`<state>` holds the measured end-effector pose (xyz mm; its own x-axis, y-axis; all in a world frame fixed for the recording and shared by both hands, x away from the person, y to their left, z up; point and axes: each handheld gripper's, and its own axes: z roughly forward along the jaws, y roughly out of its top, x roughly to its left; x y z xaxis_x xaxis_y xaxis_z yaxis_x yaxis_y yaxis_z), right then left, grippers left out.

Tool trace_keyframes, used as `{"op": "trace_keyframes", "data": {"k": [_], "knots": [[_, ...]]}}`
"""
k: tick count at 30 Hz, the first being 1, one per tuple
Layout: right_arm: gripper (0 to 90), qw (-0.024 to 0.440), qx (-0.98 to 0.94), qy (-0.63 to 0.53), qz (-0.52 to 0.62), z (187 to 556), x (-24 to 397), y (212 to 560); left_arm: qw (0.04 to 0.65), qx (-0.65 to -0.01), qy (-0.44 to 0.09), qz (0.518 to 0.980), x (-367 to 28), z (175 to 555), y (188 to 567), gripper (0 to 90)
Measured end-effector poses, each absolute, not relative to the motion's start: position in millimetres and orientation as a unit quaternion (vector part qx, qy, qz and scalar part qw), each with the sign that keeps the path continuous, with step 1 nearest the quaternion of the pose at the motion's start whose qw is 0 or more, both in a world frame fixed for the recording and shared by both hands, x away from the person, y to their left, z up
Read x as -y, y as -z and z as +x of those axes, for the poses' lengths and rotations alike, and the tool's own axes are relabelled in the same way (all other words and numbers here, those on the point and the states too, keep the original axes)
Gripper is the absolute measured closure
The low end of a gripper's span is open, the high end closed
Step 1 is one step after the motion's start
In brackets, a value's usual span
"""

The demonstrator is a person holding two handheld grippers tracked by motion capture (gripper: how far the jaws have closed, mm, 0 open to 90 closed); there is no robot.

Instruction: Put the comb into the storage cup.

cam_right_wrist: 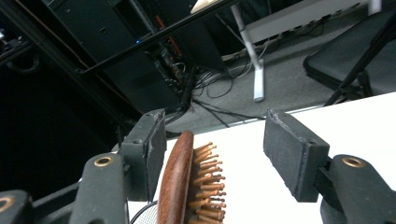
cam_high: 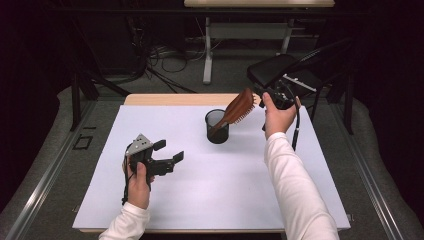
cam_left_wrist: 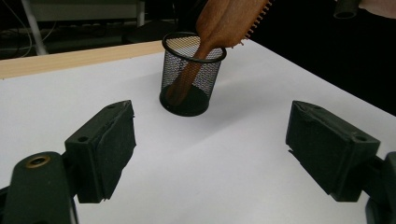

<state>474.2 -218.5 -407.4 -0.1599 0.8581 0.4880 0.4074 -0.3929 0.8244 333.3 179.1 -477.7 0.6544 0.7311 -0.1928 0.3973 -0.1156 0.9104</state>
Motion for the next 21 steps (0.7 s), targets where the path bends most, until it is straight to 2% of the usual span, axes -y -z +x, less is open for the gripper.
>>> {"op": "trace_keyframes", "data": {"k": [6,9,12,21], "knots": [[28.2,0.201,-0.530,-0.590,0.574,468,223,404,0.542,-0.387,-0.153,0.730,-180,334,478,16.0],[27.1,0.197,-0.521,-0.595,0.580,468,225,402,0.543,-0.386,-0.152,0.730,-180,333,477,16.0],[22.2,0.195,-0.532,-0.589,0.576,468,227,403,0.544,-0.385,-0.152,0.730,-181,333,477,16.0],[14.7,0.211,-0.570,-0.563,0.560,465,231,403,0.546,-0.387,-0.151,0.727,-182,333,477,16.0]]}}
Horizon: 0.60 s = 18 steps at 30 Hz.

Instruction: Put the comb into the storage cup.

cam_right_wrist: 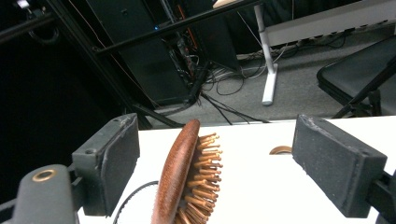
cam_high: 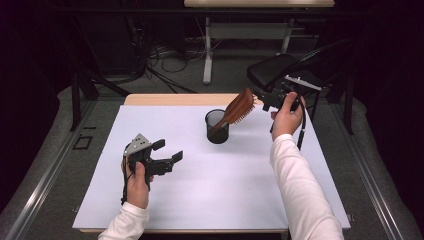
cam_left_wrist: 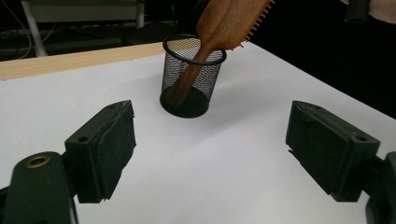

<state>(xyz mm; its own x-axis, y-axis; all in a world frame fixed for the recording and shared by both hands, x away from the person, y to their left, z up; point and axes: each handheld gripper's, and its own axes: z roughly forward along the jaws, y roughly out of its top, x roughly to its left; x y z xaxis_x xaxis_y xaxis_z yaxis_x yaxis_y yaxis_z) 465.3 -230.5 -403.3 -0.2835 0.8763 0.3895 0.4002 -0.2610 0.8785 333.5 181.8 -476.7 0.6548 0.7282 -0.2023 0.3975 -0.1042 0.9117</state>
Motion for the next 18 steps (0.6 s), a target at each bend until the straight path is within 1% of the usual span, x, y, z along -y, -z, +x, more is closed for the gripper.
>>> {"op": "trace_keyframes", "data": {"k": [4,18], "knots": [[14.8,0.230,-0.579,-0.537,0.568,464.1,230.3,403.1,0.546,-0.386,-0.150,0.728,-181.8,333.5,476.8,16.0],[15.0,0.229,-0.595,-0.533,0.556,461.7,226.9,402.6,0.546,-0.385,-0.150,0.728,-182.0,333.3,476.6,16.0]]}}
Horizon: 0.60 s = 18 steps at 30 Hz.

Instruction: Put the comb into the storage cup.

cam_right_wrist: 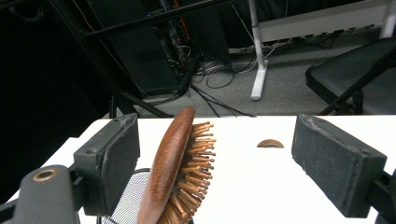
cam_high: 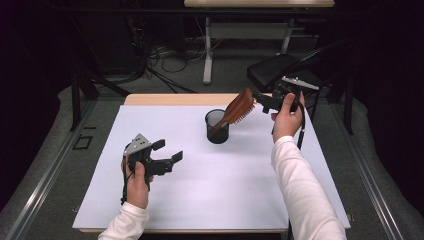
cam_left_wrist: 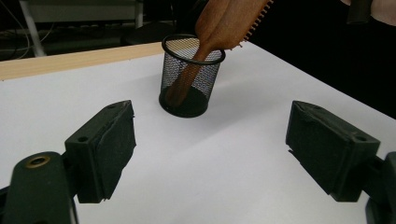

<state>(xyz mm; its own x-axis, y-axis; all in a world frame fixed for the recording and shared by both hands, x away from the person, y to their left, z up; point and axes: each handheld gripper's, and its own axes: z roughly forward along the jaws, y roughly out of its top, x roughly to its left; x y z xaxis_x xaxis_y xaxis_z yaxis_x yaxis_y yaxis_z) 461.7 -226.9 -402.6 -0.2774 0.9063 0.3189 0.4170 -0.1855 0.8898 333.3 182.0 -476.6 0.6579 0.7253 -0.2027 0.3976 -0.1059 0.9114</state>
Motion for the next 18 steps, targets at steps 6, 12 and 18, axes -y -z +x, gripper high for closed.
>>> {"op": "trace_keyframes", "data": {"k": [6,12,18], "knots": [[15.1,0.224,-0.599,-0.533,0.553,461.6,224.4,403.2,0.547,-0.385,-0.149,0.728,-182.3,333.1,476.4,16.0],[15.0,0.221,-0.608,-0.529,0.549,459.4,225.6,402.2,0.547,-0.383,-0.148,0.730,-183.5,333.8,475.6,16.0],[15.0,0.220,-0.621,-0.521,0.542,455.9,231.1,400.1,0.548,-0.386,-0.148,0.728,-186.0,334.6,475.3,16.0]]}}
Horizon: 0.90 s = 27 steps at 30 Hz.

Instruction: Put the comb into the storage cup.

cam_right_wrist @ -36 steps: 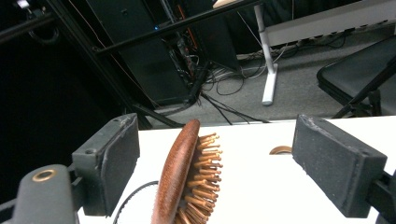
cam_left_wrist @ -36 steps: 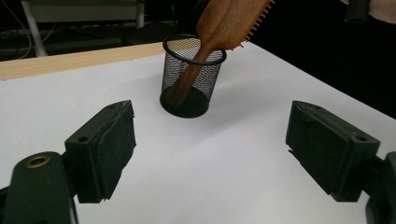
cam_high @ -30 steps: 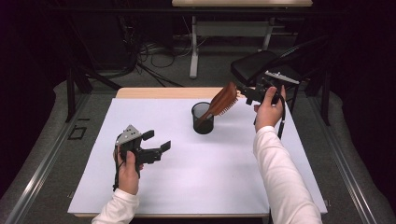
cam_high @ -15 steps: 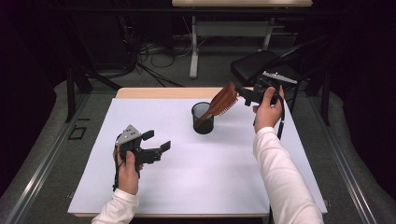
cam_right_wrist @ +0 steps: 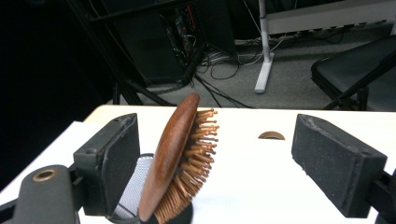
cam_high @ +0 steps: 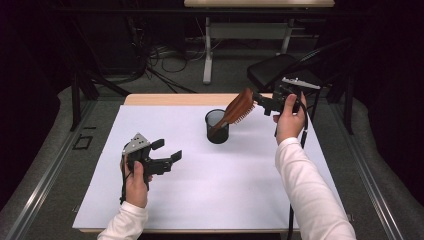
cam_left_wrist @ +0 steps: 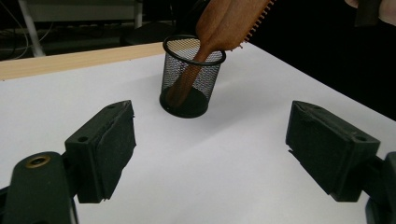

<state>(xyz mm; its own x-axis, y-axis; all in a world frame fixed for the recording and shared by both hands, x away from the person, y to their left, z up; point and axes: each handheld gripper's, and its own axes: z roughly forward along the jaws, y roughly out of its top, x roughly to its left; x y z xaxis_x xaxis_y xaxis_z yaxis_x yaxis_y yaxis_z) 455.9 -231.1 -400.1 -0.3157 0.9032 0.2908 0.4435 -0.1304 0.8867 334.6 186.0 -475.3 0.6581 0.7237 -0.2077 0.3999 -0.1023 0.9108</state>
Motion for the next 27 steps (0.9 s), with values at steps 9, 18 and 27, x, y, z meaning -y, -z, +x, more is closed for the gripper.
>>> {"op": "trace_keyframes", "data": {"k": [9,18,27], "knots": [[15.0,0.225,-0.640,-0.523,0.516,441,243,391,0.553,-0.396,-0.144,0.719,-194,337,474,16.0],[15.0,0.219,-0.649,-0.533,0.497,420,248,389,0.557,-0.396,-0.144,0.716,-198,339,471,16.0],[15.1,0.234,-0.666,-0.525,0.475,399,247,393,0.559,-0.397,-0.145,0.714,-210,338,466,16.0]]}}
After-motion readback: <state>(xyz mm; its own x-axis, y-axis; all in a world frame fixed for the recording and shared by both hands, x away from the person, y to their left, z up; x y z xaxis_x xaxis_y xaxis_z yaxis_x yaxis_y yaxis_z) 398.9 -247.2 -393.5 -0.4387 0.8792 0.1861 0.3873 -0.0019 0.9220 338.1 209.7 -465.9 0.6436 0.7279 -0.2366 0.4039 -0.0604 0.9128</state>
